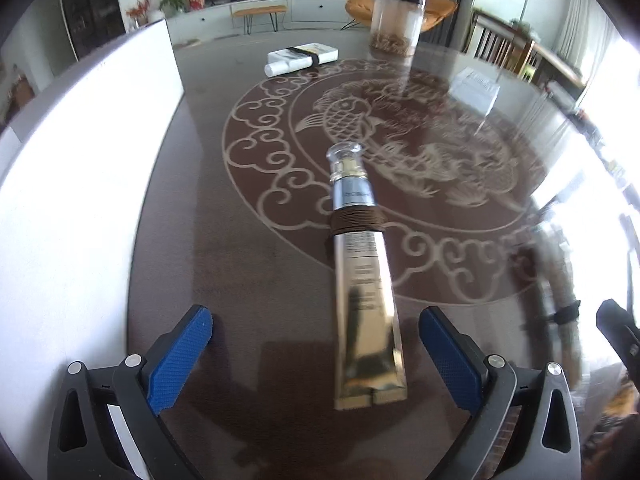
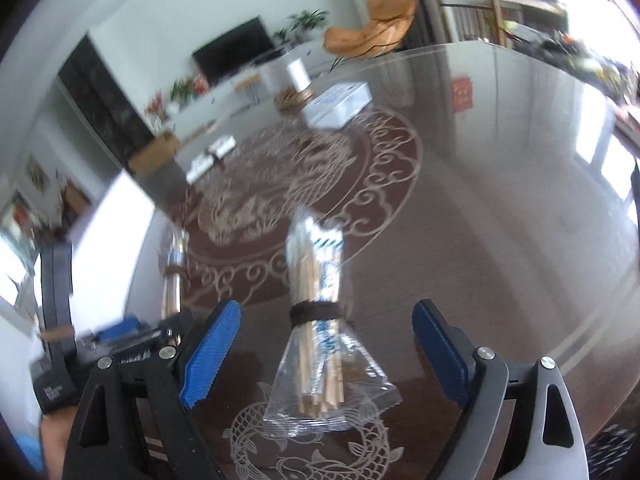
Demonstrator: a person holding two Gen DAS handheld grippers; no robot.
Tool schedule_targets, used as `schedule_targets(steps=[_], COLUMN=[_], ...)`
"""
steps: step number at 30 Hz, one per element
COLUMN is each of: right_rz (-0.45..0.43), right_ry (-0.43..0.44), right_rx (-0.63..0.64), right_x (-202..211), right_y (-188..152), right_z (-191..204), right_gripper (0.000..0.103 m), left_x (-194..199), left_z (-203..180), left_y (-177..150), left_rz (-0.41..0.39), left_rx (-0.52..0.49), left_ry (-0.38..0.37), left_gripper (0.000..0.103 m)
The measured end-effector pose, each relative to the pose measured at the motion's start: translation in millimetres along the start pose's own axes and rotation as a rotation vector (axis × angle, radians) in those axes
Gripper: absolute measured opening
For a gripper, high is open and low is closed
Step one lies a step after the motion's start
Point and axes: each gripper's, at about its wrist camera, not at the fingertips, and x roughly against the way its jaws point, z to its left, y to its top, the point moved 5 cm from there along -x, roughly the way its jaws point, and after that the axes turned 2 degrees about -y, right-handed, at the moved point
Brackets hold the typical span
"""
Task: Organize objects
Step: 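Lift the cotton swab bag with the right tool, then grasp the gold tube with the left tool while the right carries the swabs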
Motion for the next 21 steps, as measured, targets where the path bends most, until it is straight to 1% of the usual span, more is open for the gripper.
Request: schedule_targets(steps=[1,2,4,5,6,7,9,10,12,13,14,16,17,18,19,21], right_rz=[-0.002,0.002,-0.002,-0.010,-0.021,-0.030,-0.020,0.017,0.069,0.102,0.122,0.182,0.168,0.177,0.182,0.195], right_ry=[0.008,0.015,0.030,0.039,0.047,0.055,0.057,0.061,0.051,0.027,0.009,-0.028,-0.047,-0.062,-0.081,-0.081], right_rx=[-0.027,-0.044,-0.059,-0.062,-0.064,-0.066,-0.066,-0.047,0.017,0.073,0.105,0.164,0.199,0.239,0.287,0.321], right_x=[1,0,1,3,5,8,8,3,-7,-14,-20,-37,-39,-43,-44,-45], right_y=[1,1,2,3,4,5,6,7,6,6,6,6,7,6,5,1], right_z=[-4,-7,-8,-9,-9,-9,-9,-5,5,11,14,21,25,29,35,39], right_gripper=[0.089,0.089,0.089,0.089,0.089,0.089,0.088,0.087,0.068,0.065,0.064,0.063,0.053,0.033,0.031,0.031], left_x=[0,-2,-7,-8,-8,-7,-8,-7,-2,0,3,10,14,18,22,33], left_z=[-2,-6,-14,-18,-21,-22,-21,-20,-16,-15,-14,-15,-15,-18,-19,-24], left_y=[1,2,9,13,18,21,25,24,20,17,13,7,4,3,0,-4], left_rz=[-0.004,-0.006,-0.020,-0.035,-0.054,-0.068,-0.083,-0.097,-0.110,-0.114,-0.116,-0.127,-0.134,-0.143,-0.151,-0.163], left_rx=[-0.001,-0.016,-0.073,-0.094,-0.101,-0.099,-0.090,-0.076,-0.055,-0.039,-0.021,-0.007,-0.006,-0.008,-0.012,-0.021], left_ry=[-0.011,-0.003,0.037,0.031,0.035,0.031,0.030,0.018,-0.006,-0.027,-0.052,-0.076,-0.087,-0.095,-0.105,-0.138], left_gripper=[0.103,0.102,0.082,0.075,0.057,0.028,0.025,0.025,0.025,0.025,0.025,0.025,0.025,0.025,0.025,0.025])
